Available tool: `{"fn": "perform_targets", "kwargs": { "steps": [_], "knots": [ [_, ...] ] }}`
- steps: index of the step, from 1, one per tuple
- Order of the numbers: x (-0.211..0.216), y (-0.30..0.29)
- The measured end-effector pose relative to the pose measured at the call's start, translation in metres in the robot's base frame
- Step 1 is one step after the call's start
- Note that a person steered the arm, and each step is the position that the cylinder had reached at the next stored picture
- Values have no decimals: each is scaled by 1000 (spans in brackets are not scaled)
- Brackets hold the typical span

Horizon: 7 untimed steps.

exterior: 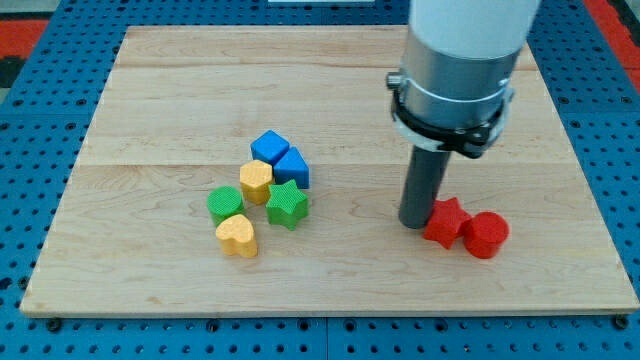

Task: Move the green blocks towards the red blocks

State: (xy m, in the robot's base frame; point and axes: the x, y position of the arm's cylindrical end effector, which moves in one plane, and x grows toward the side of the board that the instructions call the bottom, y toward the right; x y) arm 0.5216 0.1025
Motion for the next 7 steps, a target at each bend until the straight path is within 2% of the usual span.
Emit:
{"fn": "perform_targets", "kwargs": {
  "steps": [1, 2, 3, 4, 5, 6, 7],
  "knots": [
    [0, 5],
    [18, -81],
    [65, -185],
    [33, -255],
    [-3, -234],
    [6, -223],
    [-31, -215]
  ]
}}
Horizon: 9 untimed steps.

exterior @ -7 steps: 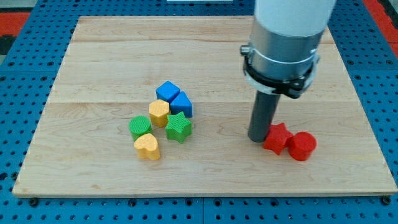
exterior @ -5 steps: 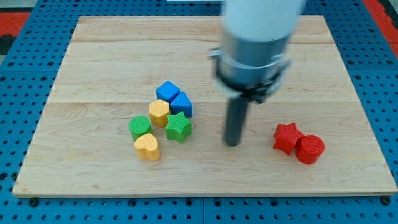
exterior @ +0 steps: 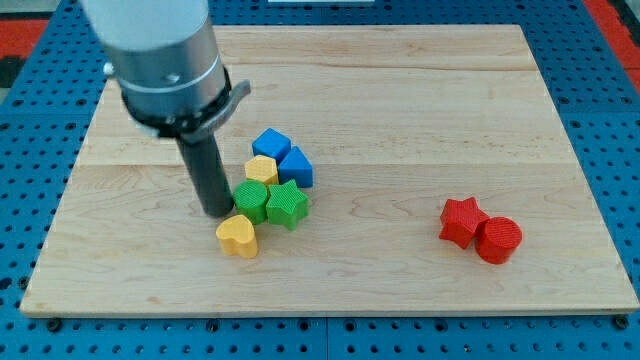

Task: Move the green blocks towards the red blocks

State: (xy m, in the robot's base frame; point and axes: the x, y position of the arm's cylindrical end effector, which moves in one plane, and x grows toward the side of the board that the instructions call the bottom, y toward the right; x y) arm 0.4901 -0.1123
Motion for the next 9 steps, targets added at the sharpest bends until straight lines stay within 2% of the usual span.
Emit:
{"fn": "perform_targets", "kwargs": {
  "steps": [2, 4, 5, 6, 7, 8, 9],
  "knots": [
    [26, 51],
    [27, 153],
    [17, 117],
    [6, 55],
    [65, 50],
    [85, 26],
    [86, 73]
  ]
}}
